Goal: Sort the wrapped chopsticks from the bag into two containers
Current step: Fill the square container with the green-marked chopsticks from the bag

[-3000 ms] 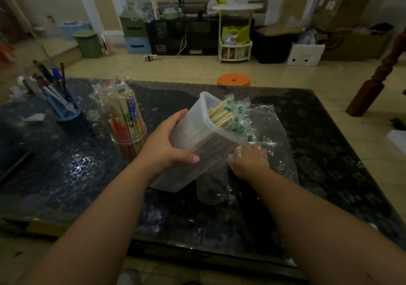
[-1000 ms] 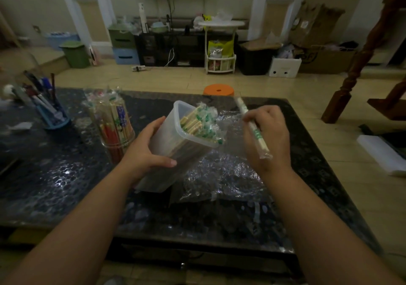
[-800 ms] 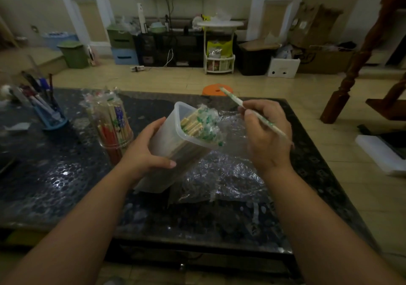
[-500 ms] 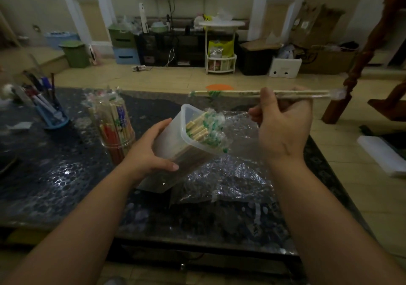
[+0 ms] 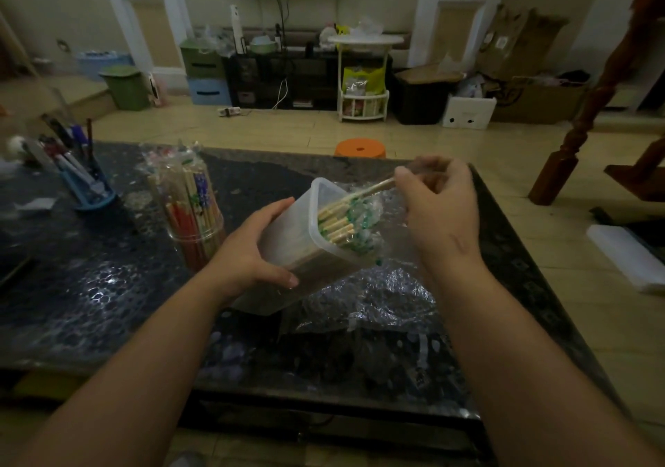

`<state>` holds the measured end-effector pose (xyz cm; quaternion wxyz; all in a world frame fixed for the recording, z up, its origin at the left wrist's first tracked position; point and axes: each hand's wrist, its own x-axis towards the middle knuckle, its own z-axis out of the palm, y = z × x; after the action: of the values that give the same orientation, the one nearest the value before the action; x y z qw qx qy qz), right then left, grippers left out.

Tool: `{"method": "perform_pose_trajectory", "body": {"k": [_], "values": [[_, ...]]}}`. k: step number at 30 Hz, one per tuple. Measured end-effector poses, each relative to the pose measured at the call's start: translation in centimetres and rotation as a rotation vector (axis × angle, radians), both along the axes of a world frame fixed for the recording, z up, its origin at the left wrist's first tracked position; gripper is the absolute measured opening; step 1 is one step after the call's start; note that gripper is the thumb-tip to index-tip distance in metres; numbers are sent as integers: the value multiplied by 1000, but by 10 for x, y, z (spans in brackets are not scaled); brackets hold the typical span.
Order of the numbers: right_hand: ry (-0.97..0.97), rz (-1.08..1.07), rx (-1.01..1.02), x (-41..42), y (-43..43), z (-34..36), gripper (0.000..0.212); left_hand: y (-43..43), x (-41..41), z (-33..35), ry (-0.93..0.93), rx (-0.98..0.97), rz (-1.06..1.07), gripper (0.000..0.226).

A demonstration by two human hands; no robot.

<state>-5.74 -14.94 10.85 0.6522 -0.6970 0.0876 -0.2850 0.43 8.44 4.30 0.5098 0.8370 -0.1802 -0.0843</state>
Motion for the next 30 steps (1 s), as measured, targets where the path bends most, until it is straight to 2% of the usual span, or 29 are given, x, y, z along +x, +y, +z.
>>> {"method": "perform_pose_trajectory", "body": {"k": [2, 4, 10, 15, 17, 19, 23, 26, 28, 30], "values": [[-41, -8, -73, 0, -1, 0, 6, 0, 1, -1, -5, 10, -6, 114], [-24, 44, -174, 0, 1, -2, 6, 0, 2, -2, -12, 11, -10, 114], [212, 239, -369, 4, 7, -14, 21, -1, 2, -3, -22, 47, -17, 117], [191, 323, -560, 2, 18, -22, 44, -4, -4, 2, -60, 68, -24, 119], [192, 359, -510, 1, 17, -25, 48, -7, -7, 6, -97, 141, -55, 124], [183, 402, -390, 2, 13, -28, 41, -9, -8, 10, -105, 203, -48, 134], [152, 328, -92, 3, 8, -31, 34, -11, -9, 16, -168, 297, 31, 127], [171, 214, -91, 5, 8, -37, 35, -9, -8, 11, -207, 264, 183, 122], [255, 310, -82, 6, 13, -43, 42, -7, -8, 8, -208, 182, 300, 118], [330, 497, -47, 5, 23, -50, 57, -1, -7, 5, -168, 66, 364, 117]]}}
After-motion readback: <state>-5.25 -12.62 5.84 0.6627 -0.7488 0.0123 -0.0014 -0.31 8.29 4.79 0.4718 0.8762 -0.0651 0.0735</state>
